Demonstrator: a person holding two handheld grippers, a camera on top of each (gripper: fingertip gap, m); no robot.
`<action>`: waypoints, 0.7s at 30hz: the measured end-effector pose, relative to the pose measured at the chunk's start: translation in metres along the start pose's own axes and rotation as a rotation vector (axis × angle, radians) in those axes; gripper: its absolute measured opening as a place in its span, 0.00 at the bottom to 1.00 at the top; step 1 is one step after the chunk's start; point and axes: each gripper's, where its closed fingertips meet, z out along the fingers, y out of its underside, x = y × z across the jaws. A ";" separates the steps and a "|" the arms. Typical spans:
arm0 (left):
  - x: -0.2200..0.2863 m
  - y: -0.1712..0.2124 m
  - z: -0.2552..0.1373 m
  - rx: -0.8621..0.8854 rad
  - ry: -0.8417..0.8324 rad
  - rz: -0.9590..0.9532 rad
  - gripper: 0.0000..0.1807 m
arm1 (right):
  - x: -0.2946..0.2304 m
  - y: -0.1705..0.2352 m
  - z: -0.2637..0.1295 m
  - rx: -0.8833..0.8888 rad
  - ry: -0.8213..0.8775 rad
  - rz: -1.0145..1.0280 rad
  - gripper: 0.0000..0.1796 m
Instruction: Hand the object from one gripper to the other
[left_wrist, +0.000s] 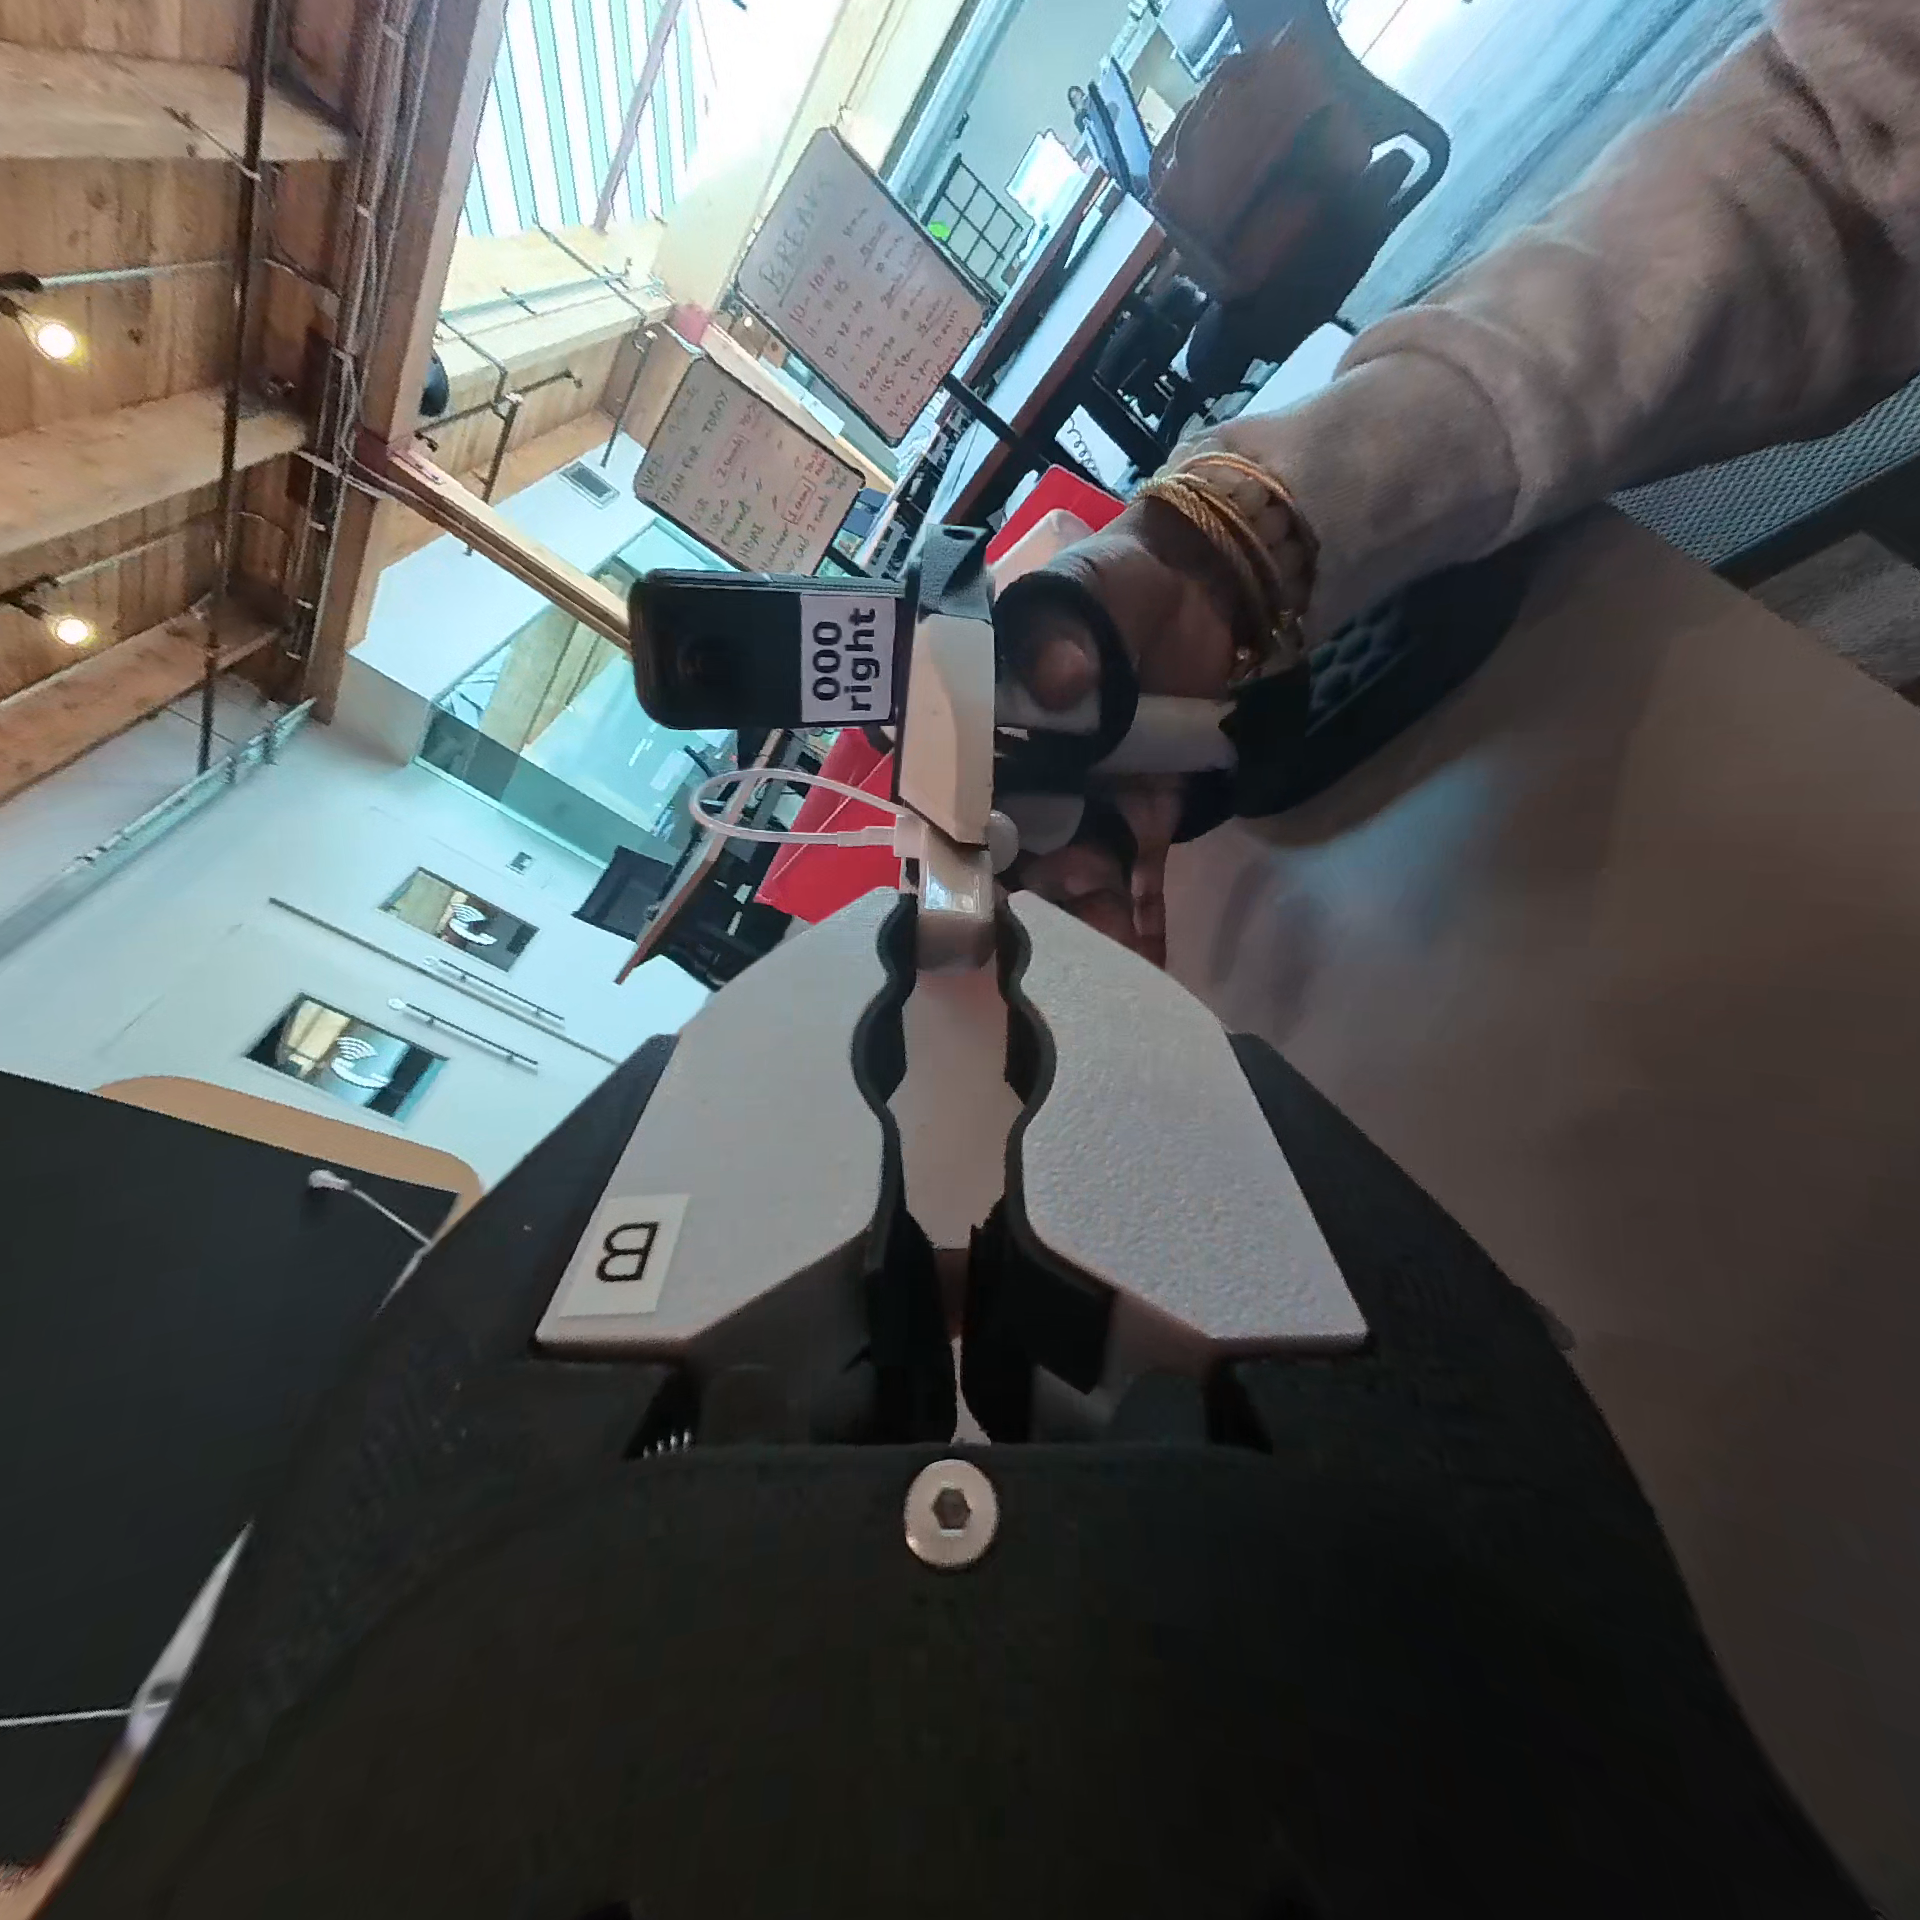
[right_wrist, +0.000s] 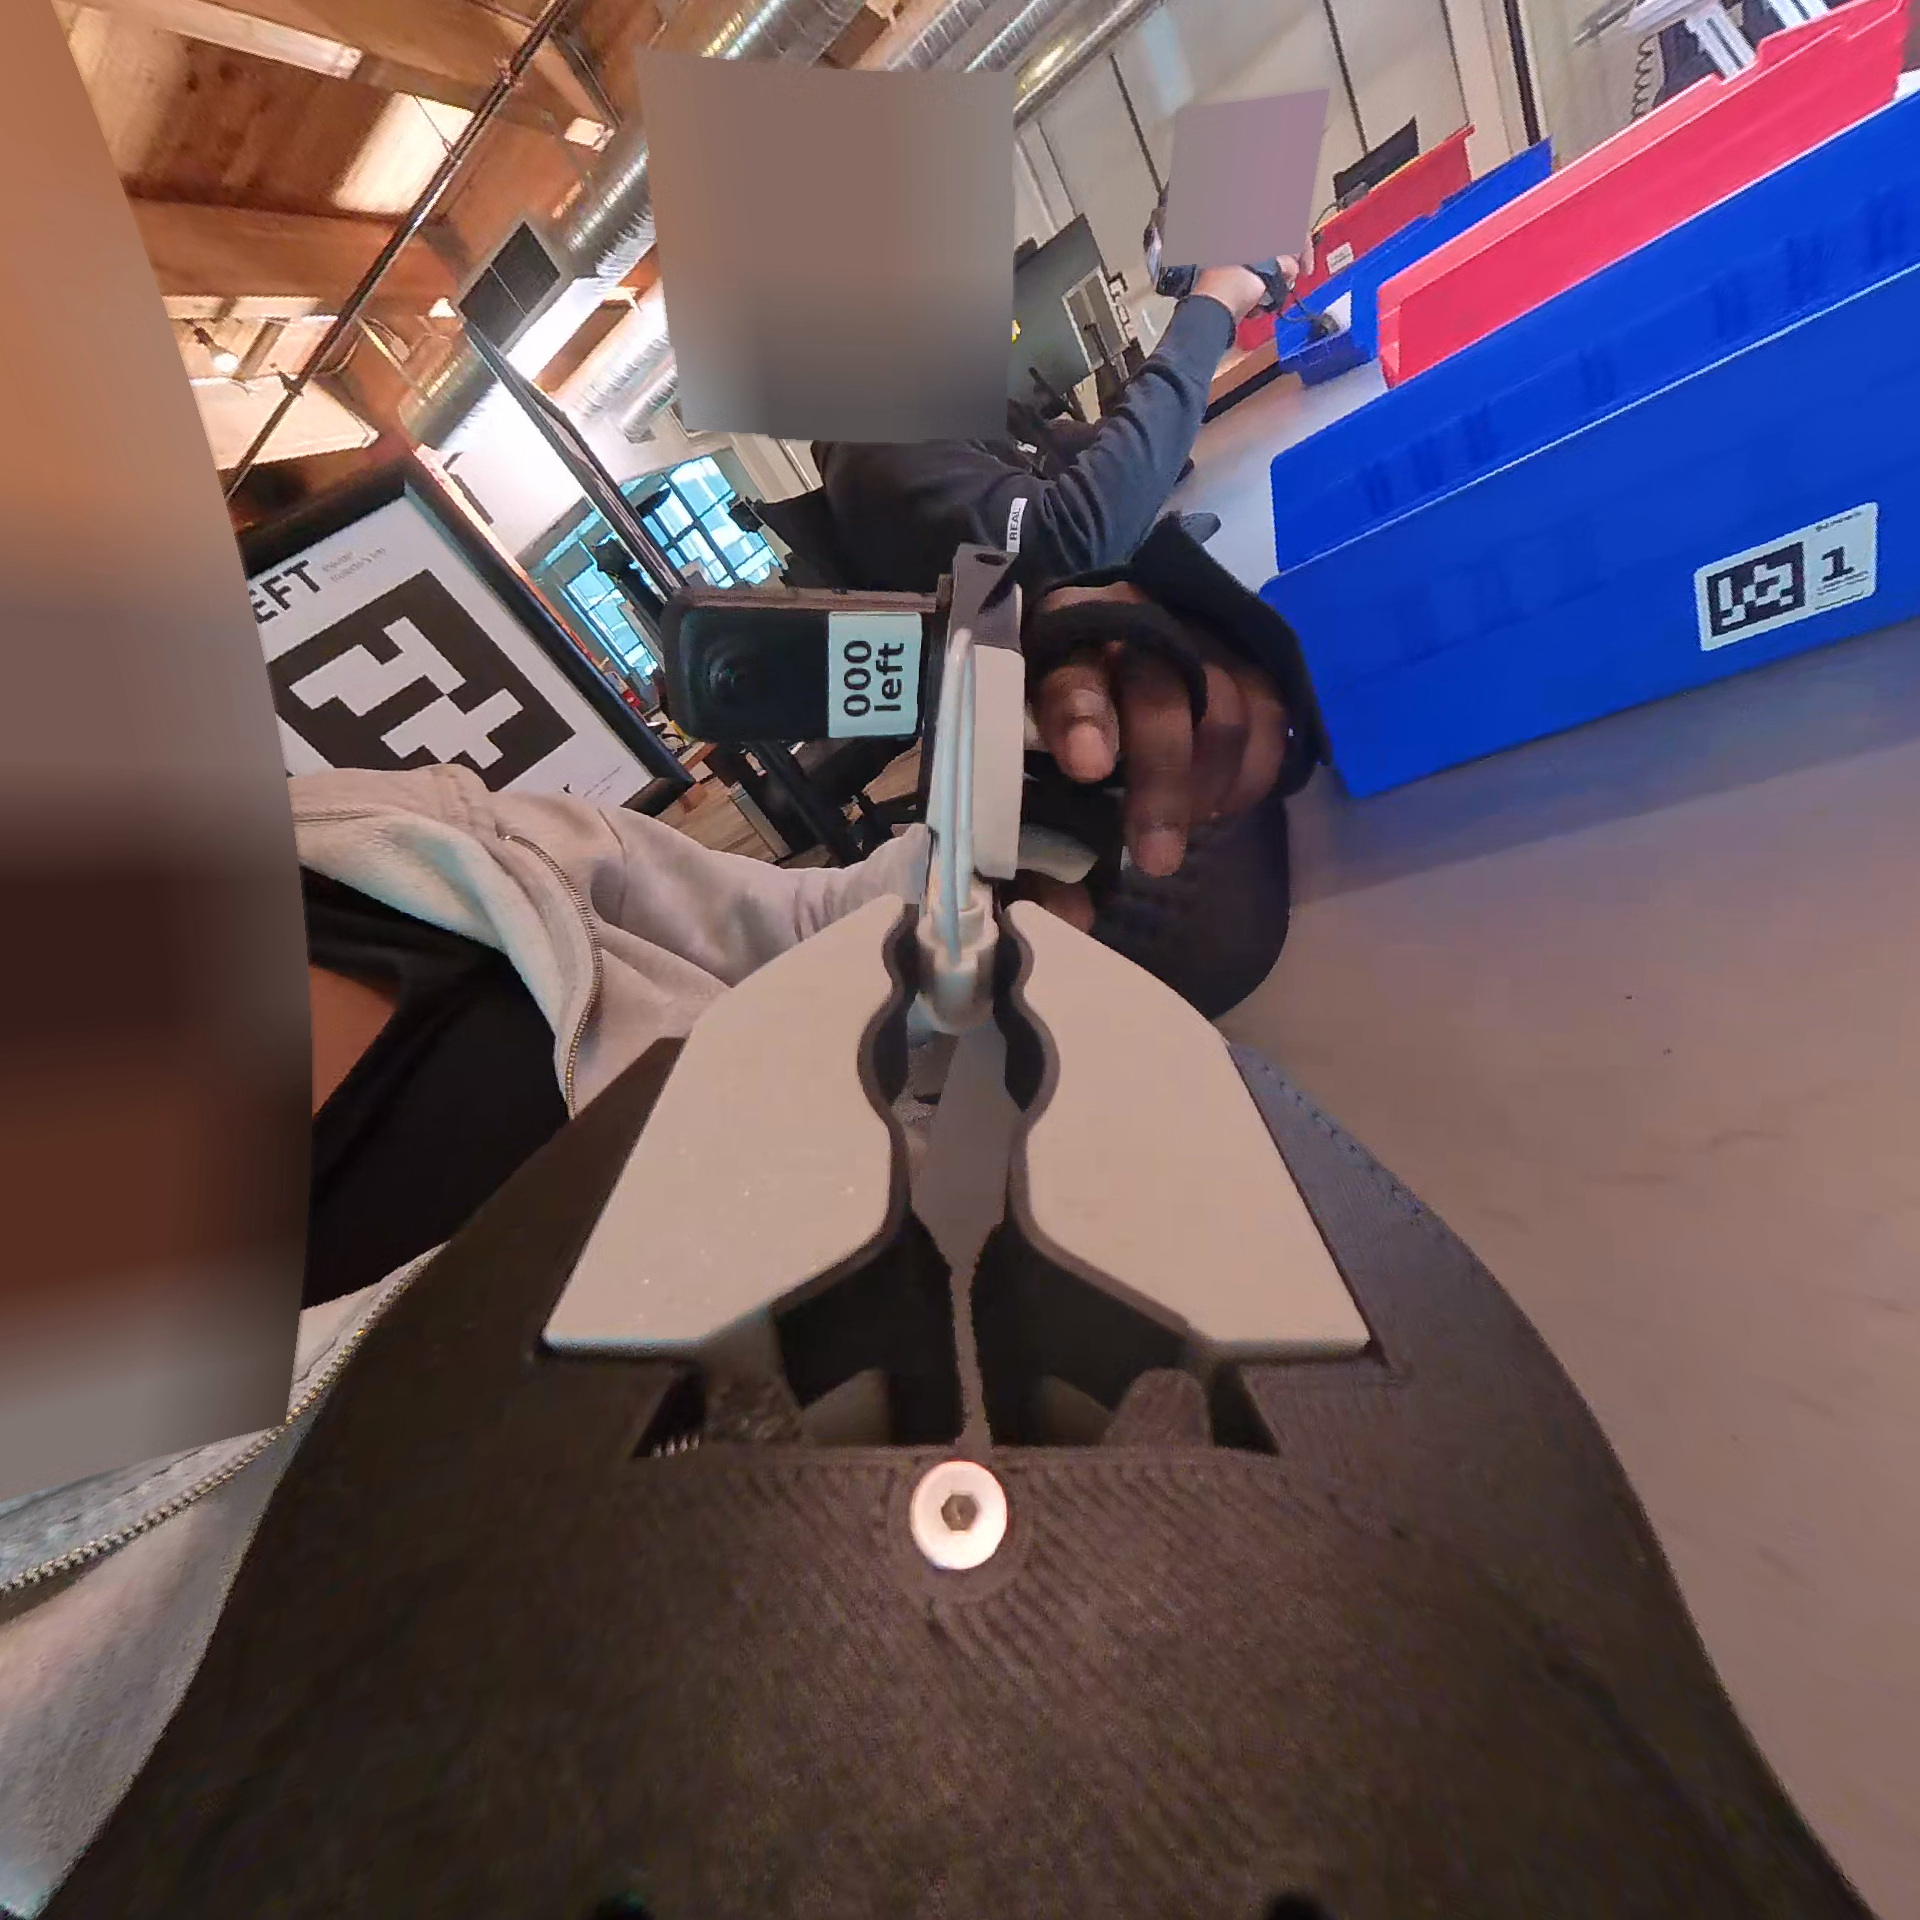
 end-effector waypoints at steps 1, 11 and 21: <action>0.000 -0.001 -0.001 0.005 0.008 -0.033 0.08 | 0.000 0.000 0.001 0.000 -0.002 -0.003 0.08; -0.018 -0.001 -0.019 0.192 0.303 -1.132 0.07 | 0.006 -0.048 -0.021 0.108 0.638 -1.313 0.43; 0.010 -0.010 -0.013 0.161 0.512 -1.271 0.08 | 0.005 -0.001 0.009 -0.235 0.589 -1.835 0.10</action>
